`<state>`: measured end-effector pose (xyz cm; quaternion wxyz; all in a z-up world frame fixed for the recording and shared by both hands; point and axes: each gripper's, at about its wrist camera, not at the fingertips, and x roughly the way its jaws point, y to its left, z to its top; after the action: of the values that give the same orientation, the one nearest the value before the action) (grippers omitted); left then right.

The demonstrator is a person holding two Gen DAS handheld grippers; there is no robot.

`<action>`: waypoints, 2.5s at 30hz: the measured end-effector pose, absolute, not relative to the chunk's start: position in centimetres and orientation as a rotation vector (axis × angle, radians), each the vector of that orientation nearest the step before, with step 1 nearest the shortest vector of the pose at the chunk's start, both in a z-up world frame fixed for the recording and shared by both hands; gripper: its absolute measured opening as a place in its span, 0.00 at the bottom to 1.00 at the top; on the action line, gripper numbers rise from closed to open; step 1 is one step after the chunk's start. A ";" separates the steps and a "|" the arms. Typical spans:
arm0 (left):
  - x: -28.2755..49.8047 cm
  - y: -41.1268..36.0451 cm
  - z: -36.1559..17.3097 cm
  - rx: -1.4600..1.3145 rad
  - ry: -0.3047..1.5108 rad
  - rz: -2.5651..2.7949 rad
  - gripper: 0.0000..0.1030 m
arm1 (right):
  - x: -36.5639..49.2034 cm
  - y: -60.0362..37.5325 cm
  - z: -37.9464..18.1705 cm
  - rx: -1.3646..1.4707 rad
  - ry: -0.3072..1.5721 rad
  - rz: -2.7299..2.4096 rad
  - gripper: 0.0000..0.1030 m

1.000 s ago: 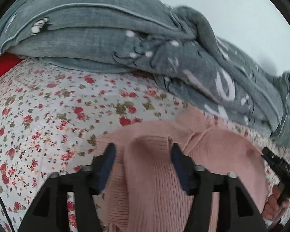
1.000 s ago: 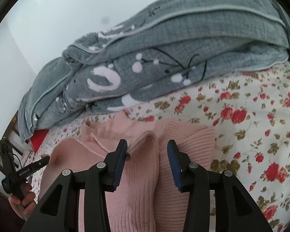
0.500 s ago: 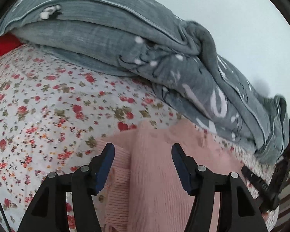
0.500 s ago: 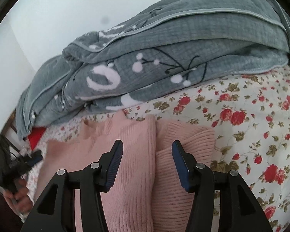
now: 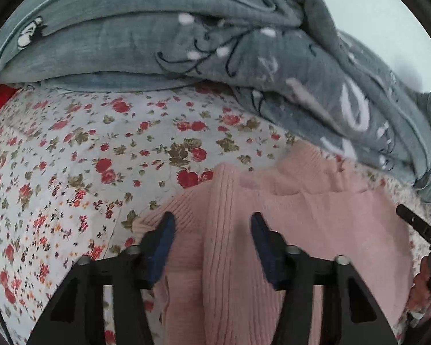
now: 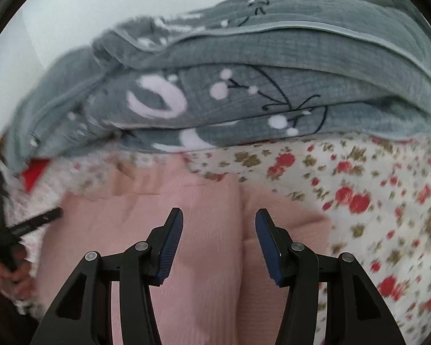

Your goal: Fold small clothes

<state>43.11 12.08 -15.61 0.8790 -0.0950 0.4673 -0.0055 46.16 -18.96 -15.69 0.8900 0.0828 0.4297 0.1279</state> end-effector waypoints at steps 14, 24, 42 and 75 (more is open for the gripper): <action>43.8 15.1 -16.7 -0.385 0.888 -0.054 0.07 | 46.3 -21.2 -17.7 0.281 0.824 0.242 0.05; 43.2 14.4 -15.3 -0.297 0.898 0.003 0.37 | 46.1 -23.1 -18.8 0.344 0.880 0.227 0.22; 33.3 16.8 -16.3 -0.504 0.858 -0.238 0.65 | 39.6 -24.7 -19.3 0.407 1.011 0.331 0.66; 31.2 8.4 -13.7 -0.477 1.041 -0.291 0.21 | 31.9 -24.8 -12.3 0.229 0.892 0.299 0.23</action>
<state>31.23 8.39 -13.70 0.8306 -0.2247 0.4906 -0.1374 31.91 -24.80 -12.31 0.8851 0.1102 0.4287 0.1439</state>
